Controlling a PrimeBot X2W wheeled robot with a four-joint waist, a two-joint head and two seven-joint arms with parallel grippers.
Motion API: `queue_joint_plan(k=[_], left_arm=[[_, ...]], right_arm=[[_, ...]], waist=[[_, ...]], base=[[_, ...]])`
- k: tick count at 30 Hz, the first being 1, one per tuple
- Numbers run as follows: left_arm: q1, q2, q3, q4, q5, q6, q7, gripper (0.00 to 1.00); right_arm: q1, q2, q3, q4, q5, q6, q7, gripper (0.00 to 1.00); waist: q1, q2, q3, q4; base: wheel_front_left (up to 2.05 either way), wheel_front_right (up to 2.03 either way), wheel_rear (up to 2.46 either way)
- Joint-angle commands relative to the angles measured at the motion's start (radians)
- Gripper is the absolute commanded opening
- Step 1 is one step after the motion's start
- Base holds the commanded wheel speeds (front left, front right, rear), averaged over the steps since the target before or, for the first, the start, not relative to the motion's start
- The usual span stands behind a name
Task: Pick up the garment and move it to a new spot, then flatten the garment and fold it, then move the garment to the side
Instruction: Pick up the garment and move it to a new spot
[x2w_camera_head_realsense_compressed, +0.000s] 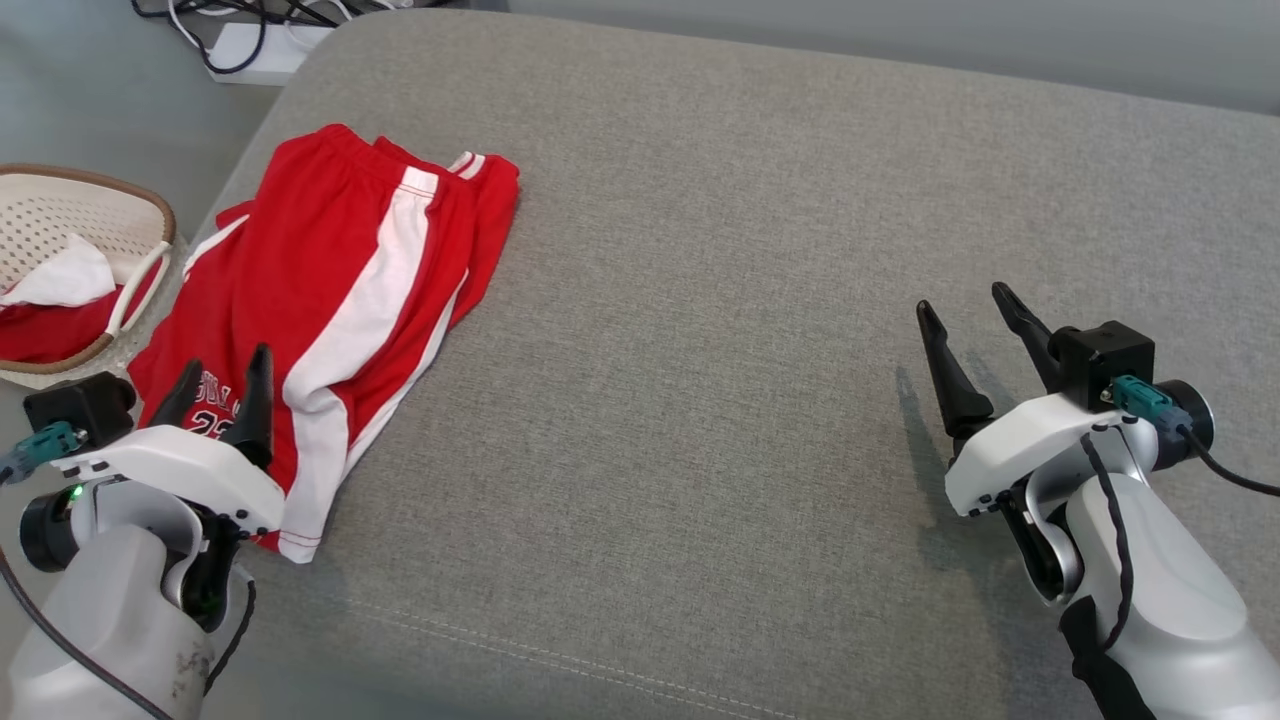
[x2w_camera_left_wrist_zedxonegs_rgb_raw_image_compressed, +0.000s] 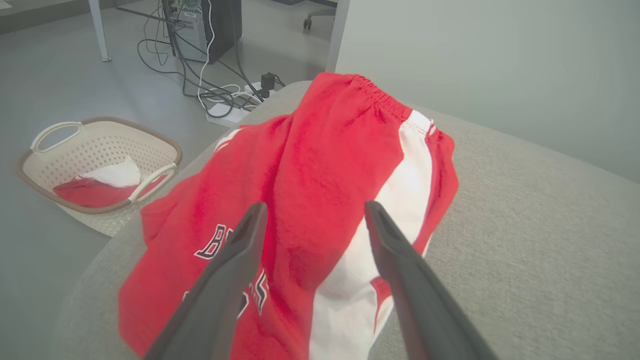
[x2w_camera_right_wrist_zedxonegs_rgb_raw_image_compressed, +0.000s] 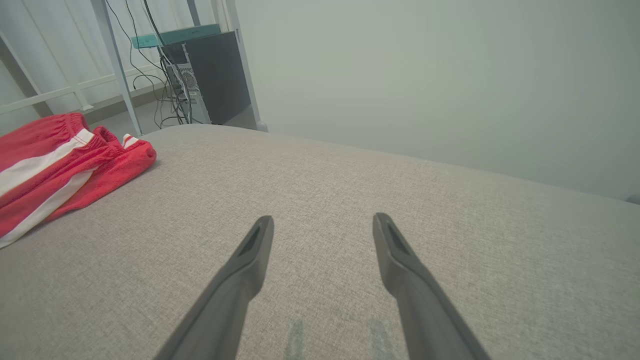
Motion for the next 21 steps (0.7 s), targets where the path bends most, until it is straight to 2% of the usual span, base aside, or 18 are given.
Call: queue_joint_plan(k=[1, 5, 9, 21], left_arm=[[-0.049, 0.075, 0.008, -0.006, -0.045, -0.007, 0.002, 1.0], [-0.064, 0.117, -0.033, 0.021, -0.116, -0.007, 0.014, 1.0], [-0.083, 0.134, -0.067, 0.051, -0.16, -0.007, 0.015, 1.0], [-0.133, 0.133, -0.117, 0.203, -0.179, -0.007, -0.026, 1.0]], right_arm=[[-0.028, 0.006, 0.017, -0.019, -0.002, 0.004, -0.014, 1.0], [-0.041, 0.001, 0.017, -0.021, -0.004, 0.004, -0.014, 1.0], [-0.046, -0.007, 0.012, -0.021, -0.005, 0.004, -0.014, 1.0], [-0.065, -0.016, 0.009, -0.021, -0.002, 0.004, -0.014, 1.0]], waist=[[0.0, 0.0, 0.03, -0.027], [0.0, 0.0, 0.061, -0.053], [0.0, 0.0, 0.085, -0.073], [0.0, 0.0, 0.11, -0.109]], base=[[0.0, 0.0, 0.0], [0.0, 0.0, 0.0], [0.0, 0.0, 0.0], [0.0, 0.0, 0.0]])
